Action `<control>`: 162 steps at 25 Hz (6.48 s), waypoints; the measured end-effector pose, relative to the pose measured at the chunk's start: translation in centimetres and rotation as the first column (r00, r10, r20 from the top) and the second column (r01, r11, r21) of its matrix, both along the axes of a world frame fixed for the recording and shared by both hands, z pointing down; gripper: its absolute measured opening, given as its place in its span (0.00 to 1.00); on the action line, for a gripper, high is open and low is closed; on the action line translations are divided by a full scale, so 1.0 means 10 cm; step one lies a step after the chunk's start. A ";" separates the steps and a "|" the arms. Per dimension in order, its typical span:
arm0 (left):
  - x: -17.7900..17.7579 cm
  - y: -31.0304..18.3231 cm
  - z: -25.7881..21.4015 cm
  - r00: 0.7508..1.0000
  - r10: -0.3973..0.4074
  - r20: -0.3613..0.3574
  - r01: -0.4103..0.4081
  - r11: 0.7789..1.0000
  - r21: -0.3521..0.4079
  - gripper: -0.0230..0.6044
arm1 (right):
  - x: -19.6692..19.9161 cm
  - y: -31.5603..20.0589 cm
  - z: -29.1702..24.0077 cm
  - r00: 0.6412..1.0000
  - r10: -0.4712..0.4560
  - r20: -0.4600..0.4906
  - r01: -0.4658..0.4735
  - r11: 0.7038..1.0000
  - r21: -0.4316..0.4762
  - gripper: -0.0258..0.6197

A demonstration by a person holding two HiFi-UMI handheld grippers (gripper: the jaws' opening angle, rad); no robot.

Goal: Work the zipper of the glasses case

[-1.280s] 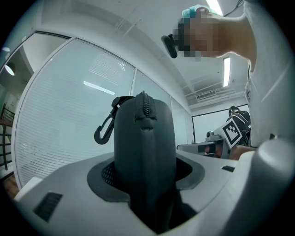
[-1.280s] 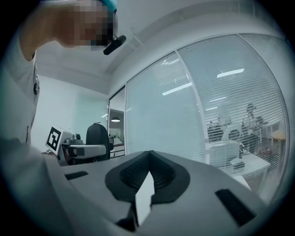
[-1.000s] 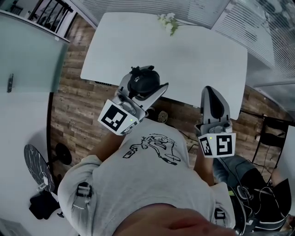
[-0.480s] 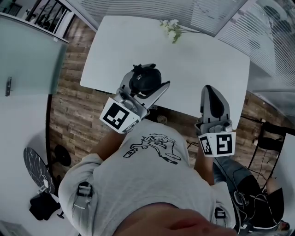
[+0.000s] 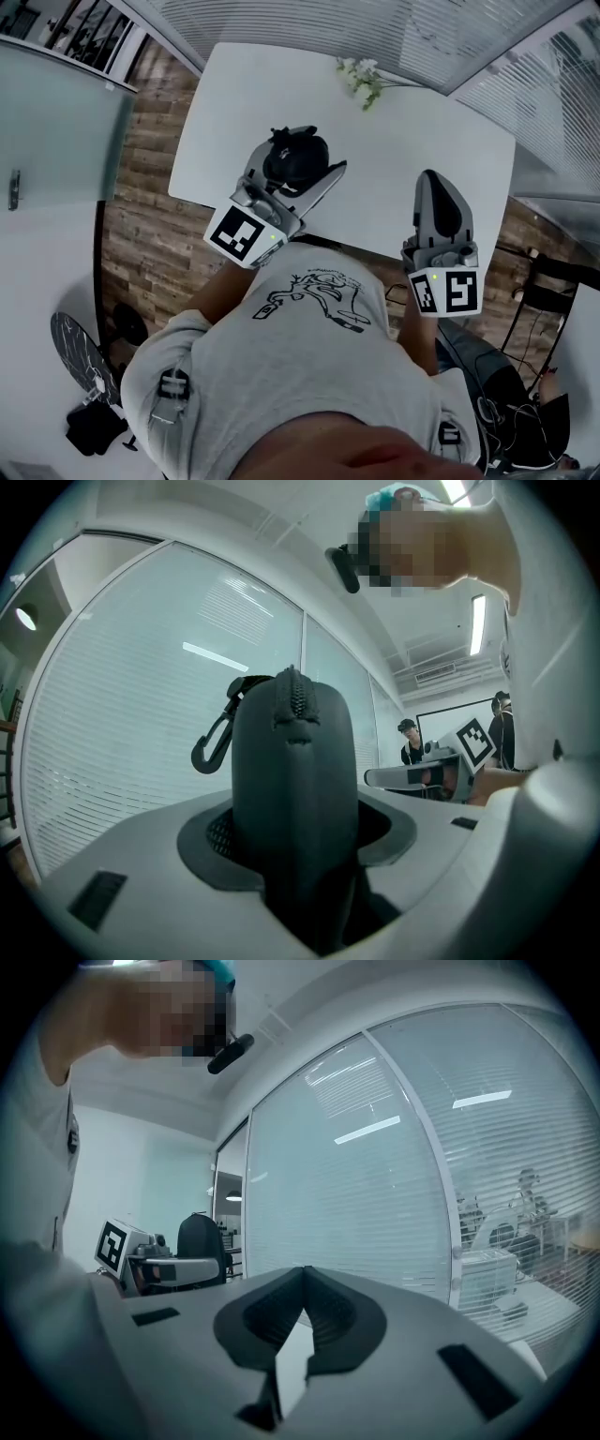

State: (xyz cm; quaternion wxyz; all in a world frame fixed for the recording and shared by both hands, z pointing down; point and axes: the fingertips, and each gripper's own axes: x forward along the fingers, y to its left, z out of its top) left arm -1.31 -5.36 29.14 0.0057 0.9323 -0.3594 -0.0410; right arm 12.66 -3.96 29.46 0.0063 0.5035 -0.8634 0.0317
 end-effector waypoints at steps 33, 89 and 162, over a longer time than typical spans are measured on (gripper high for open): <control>0.05 -0.58 0.21 0.997 0.064 0.037 -0.063 0.998 -0.028 0.43 | -0.14 -0.59 -0.09 0.999 -0.001 0.034 0.000 1.000 0.026 0.05; 0.56 -0.65 0.82 0.972 0.044 0.229 -0.063 0.995 0.078 0.43 | -1.11 -0.41 0.01 0.948 -0.270 0.169 0.280 0.959 -0.037 0.05; 0.36 0.00 0.28 0.870 0.476 0.132 -0.494 0.833 0.249 0.43 | -0.90 -0.35 0.38 0.896 -0.345 0.281 0.405 0.894 -0.193 0.05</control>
